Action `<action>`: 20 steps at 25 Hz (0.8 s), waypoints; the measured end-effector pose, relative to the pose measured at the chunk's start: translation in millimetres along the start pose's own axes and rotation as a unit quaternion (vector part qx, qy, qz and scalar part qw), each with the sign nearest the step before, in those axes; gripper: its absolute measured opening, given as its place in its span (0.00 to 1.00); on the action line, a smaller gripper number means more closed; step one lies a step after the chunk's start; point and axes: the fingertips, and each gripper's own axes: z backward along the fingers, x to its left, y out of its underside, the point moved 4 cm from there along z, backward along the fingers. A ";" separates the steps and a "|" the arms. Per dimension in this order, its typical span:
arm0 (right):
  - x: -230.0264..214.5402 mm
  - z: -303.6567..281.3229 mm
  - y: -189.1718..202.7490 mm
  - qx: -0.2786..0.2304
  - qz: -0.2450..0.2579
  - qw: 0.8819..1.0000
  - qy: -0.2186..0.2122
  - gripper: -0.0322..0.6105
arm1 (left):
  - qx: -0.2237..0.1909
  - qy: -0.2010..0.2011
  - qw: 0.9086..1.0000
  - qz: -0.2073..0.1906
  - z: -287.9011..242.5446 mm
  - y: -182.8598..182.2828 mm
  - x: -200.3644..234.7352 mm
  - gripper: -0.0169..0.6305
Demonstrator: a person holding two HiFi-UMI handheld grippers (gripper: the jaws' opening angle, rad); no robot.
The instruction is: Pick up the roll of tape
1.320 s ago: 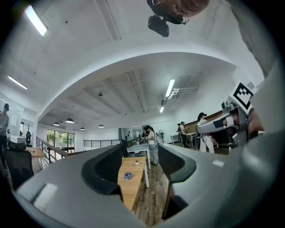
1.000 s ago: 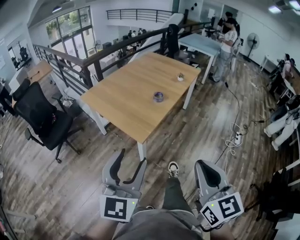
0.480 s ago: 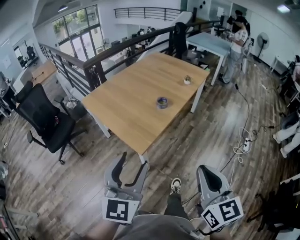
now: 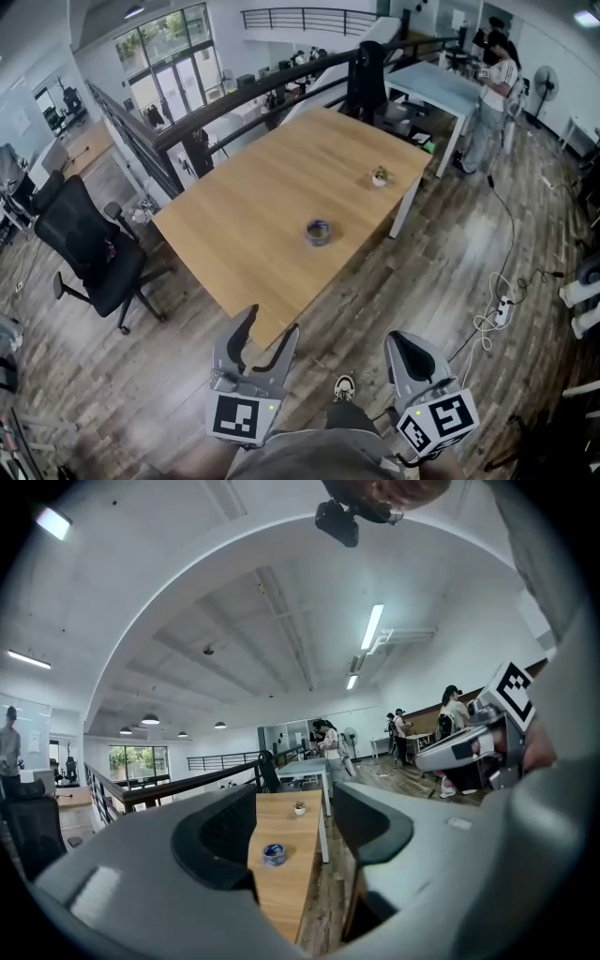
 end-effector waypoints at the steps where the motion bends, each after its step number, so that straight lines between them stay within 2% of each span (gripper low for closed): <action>1: -15.7 -12.2 -1.8 0.006 0.002 1.000 -0.006 0.07 | 0.005 -0.006 1.000 0.000 -17.1 -0.7 0.2 0.42; 6: -92.1 -62.4 -14.0 0.024 0.004 0.999 -0.037 0.07 | 0.028 -0.034 0.999 0.000 -99.7 -4.6 -1.6 0.42; 10: -135.4 -88.3 -22.6 0.036 0.013 0.997 -0.069 0.07 | 0.041 -0.056 0.998 -0.007 -143.5 -4.8 -3.2 0.42; 16: -166.3 -118.7 -31.2 0.044 0.020 0.995 -0.091 0.07 | 0.054 -0.069 0.996 -0.006 -184.5 -3.5 4.1 0.42; 20: -187.3 -135.2 -31.9 0.047 0.022 0.995 -0.087 0.07 | 0.050 -0.074 0.996 -0.012 -207.6 -2.9 5.0 0.42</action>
